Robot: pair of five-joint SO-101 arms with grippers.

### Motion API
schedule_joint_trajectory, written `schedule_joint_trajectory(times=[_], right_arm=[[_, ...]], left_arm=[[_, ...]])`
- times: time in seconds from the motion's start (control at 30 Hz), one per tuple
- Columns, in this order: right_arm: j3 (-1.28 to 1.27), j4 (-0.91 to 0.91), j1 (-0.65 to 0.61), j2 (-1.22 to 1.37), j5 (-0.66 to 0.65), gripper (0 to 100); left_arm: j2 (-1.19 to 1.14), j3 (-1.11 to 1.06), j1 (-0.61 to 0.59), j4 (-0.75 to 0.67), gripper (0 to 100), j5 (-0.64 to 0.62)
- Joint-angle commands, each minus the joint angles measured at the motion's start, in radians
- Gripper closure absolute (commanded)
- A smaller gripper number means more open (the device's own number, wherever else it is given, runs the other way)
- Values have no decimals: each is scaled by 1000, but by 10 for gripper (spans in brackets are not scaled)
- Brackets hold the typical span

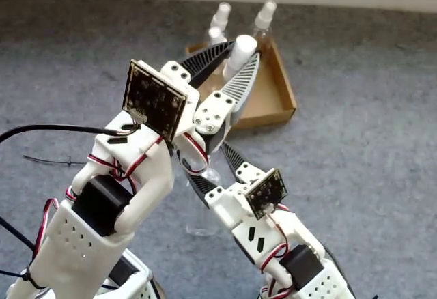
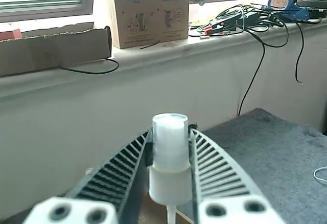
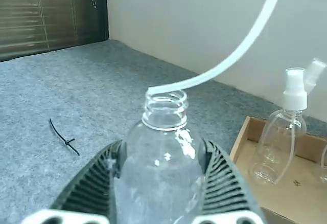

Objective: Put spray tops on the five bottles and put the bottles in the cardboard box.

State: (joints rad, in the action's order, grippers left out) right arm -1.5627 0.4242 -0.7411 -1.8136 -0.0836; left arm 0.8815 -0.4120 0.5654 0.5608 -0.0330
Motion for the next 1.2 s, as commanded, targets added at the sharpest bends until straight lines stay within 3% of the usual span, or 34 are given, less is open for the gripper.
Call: schedule_joint_trajectory(times=[0.0, 0.6, 0.8, 1.0, 1.17], right_arm=[[13, 2, 2, -8, 12, 994], [13, 2, 4, -10, 12, 994], [12, 2, 4, -10, 14, 994], [12, 2, 4, -10, 14, 994], [12, 2, 4, -10, 14, 994]], left_arm=[[12, 50, 4, -20, 995, 6], [-114, 113, 51, -8, 995, 9], [-28, 110, -5, 140, 995, 11], [85, 97, -73, 393, 994, 11], [171, -22, -96, 423, 994, 11]])
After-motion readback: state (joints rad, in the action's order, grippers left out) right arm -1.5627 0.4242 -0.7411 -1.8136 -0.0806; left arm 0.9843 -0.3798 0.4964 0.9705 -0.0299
